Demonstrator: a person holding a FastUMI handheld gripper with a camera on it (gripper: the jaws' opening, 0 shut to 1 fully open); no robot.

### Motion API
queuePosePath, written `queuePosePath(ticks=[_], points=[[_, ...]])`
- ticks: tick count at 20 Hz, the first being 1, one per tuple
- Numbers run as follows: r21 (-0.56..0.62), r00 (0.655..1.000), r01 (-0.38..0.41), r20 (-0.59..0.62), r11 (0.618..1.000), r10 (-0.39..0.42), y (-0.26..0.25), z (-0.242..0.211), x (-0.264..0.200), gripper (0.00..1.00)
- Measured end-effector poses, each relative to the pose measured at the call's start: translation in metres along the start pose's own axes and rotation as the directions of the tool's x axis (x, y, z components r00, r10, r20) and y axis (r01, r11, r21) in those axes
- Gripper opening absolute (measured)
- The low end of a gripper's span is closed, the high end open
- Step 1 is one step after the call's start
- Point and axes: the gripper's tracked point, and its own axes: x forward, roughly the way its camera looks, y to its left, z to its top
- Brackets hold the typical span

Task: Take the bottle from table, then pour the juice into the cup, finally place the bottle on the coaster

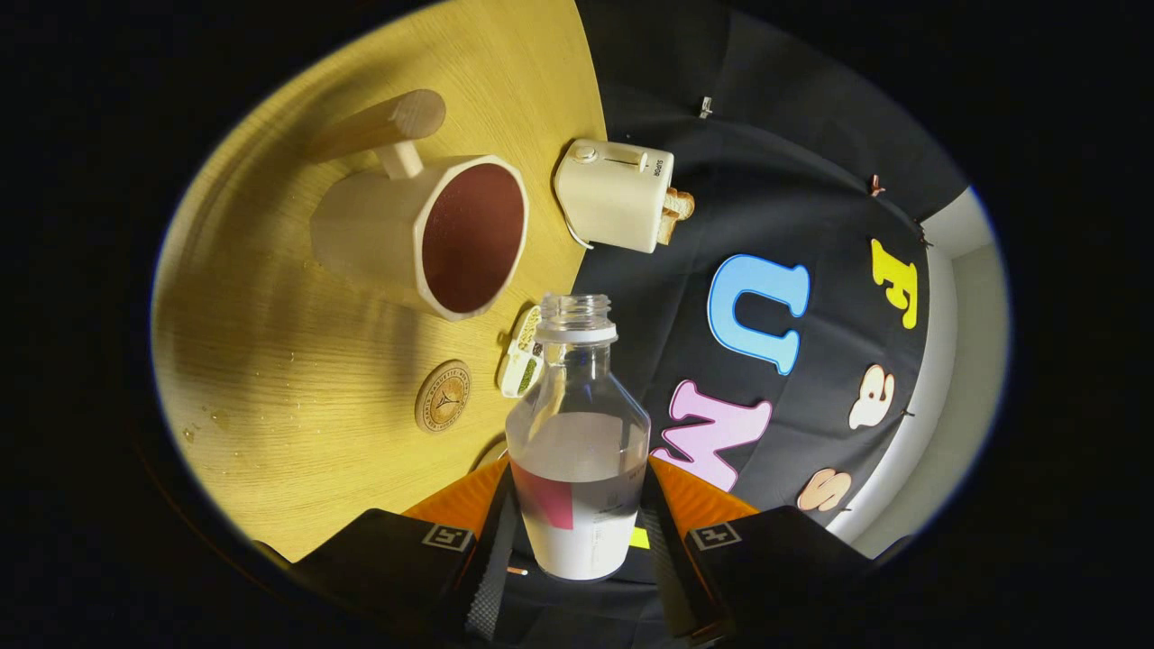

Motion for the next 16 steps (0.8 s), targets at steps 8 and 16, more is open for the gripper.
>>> queuePosePath(ticks=[8,16], points=[[-0.04,1.0,-0.006,0.015,0.999,0.007,0.0011,0.0028,0.0004,0.71],[-0.063,1.0,-0.003,0.022,0.998,0.005,0.0015,0.0041,0.0024,0.71]])
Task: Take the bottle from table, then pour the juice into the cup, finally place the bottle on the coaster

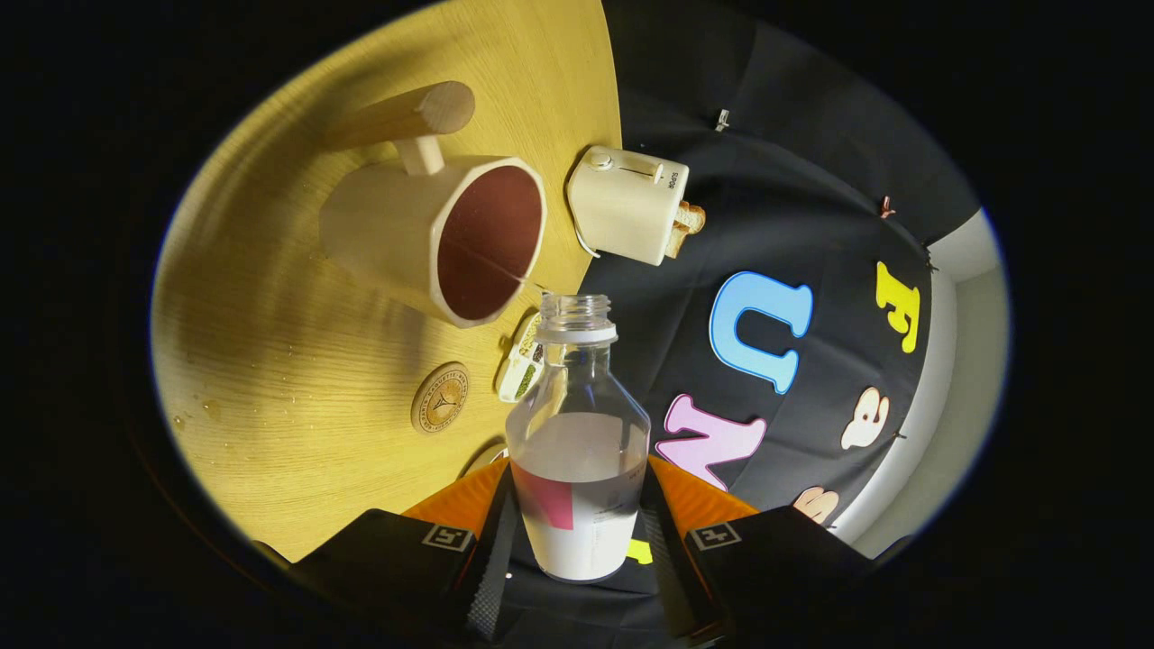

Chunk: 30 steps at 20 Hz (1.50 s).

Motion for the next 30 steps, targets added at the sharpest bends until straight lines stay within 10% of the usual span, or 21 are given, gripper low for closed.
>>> queuePosePath(ticks=[30], points=[[-0.098,0.999,0.011,0.031,0.995,-0.008,0.0023,0.0063,0.0063,0.71]])
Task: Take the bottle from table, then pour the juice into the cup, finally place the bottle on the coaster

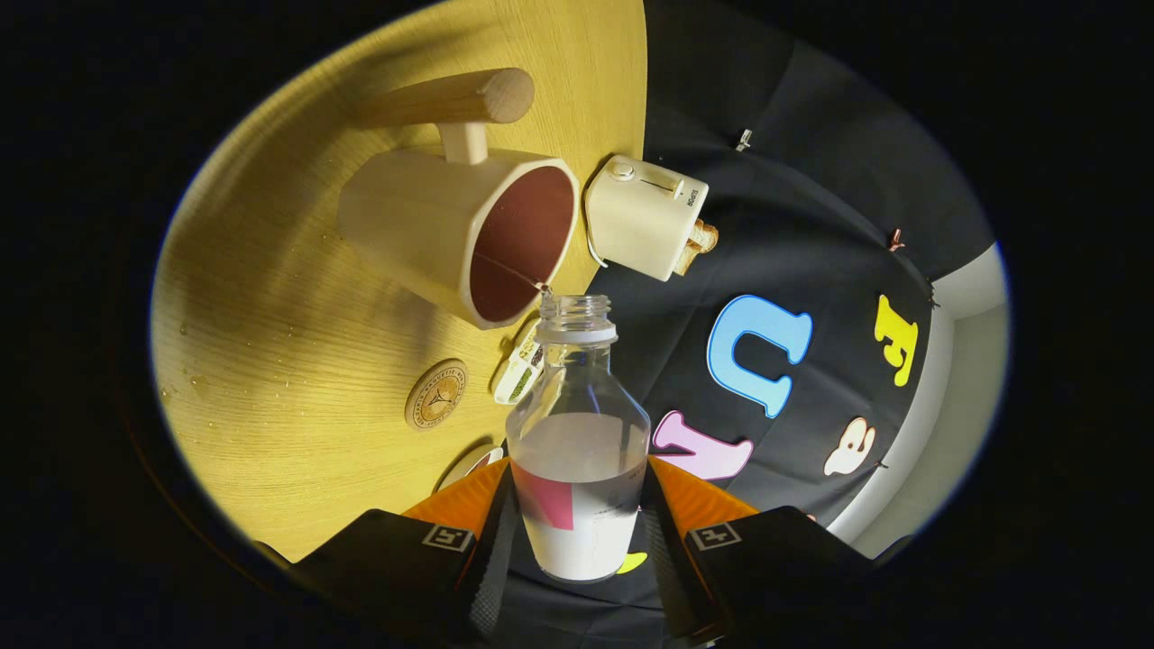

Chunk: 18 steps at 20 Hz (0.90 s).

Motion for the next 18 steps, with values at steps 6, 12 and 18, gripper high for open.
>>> queuePosePath(ticks=[6,12,18], points=[[-0.023,1.0,0.014,0.01,1.0,-0.014,-0.0043,0.0028,0.0035,0.71],[-0.081,0.999,0.028,0.029,0.996,-0.026,-0.0059,0.0044,0.0041,0.71],[-0.124,0.998,0.046,0.048,0.991,-0.04,-0.0093,0.006,0.0027,0.71]])
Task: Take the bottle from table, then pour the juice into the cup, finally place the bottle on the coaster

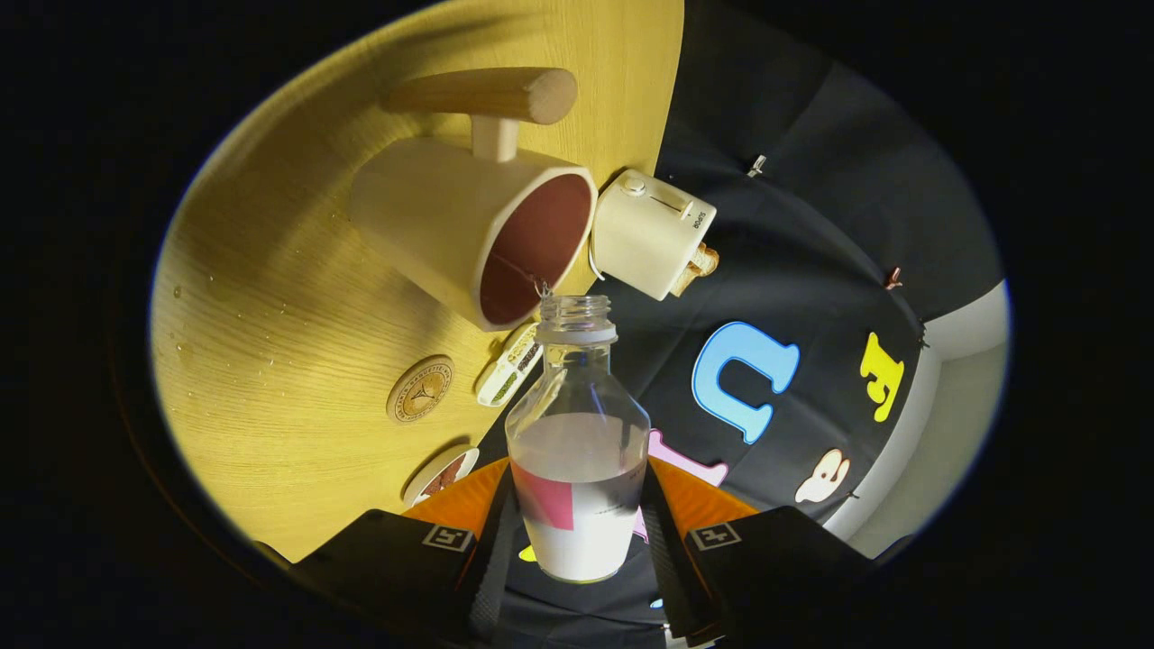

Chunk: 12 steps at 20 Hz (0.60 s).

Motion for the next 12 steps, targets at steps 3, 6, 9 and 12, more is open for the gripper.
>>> queuePosePath(ticks=[3,6,9,12], points=[[-0.022,1.0,0.006,0.009,1.0,-0.006,-0.001,0.0,0.0,0.71],[-0.039,1.0,0.017,0.016,0.999,-0.017,-0.003,0.001,-0.002,0.71],[-0.086,0.999,0.042,0.036,0.995,-0.039,-0.007,0.003,-0.003,0.71],[-0.145,0.995,0.076,0.071,0.987,-0.066,-0.014,0.006,-0.002,0.71]])
